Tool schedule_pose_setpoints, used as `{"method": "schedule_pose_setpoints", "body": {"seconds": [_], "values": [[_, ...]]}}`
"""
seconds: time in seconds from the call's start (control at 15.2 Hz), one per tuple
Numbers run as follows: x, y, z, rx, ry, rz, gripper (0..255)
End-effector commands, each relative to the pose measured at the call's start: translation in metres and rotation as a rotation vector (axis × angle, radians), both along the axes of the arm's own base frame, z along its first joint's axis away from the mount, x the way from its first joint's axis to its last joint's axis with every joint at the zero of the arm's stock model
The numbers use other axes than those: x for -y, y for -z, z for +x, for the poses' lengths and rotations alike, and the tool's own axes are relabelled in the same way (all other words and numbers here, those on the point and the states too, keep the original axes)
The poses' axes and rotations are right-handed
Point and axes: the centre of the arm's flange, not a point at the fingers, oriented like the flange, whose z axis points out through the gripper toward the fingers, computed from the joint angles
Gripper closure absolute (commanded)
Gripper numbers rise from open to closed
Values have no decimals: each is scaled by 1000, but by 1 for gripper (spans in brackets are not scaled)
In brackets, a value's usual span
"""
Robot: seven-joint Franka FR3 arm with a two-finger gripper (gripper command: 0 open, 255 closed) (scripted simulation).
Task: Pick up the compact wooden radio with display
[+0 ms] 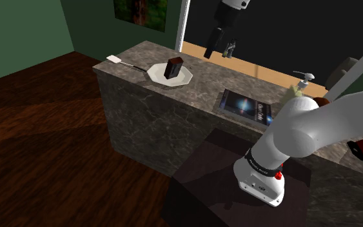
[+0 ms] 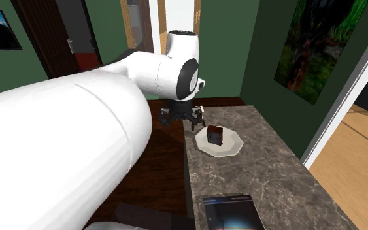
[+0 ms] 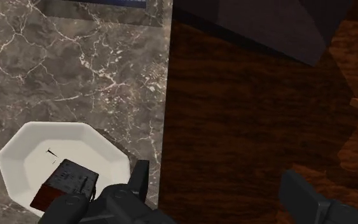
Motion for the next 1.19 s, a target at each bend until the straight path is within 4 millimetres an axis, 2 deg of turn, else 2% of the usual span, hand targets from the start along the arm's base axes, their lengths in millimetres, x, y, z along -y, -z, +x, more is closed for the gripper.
{"method": "schedule_pose_setpoints", "body": {"seconds": [0.0,0.59,1.12], "values": [[16,13,13,-1,-65,-20,0],[81,69,91,-9,-334,-101,0],[123,115,173,-16,-573,-173,0]]}}
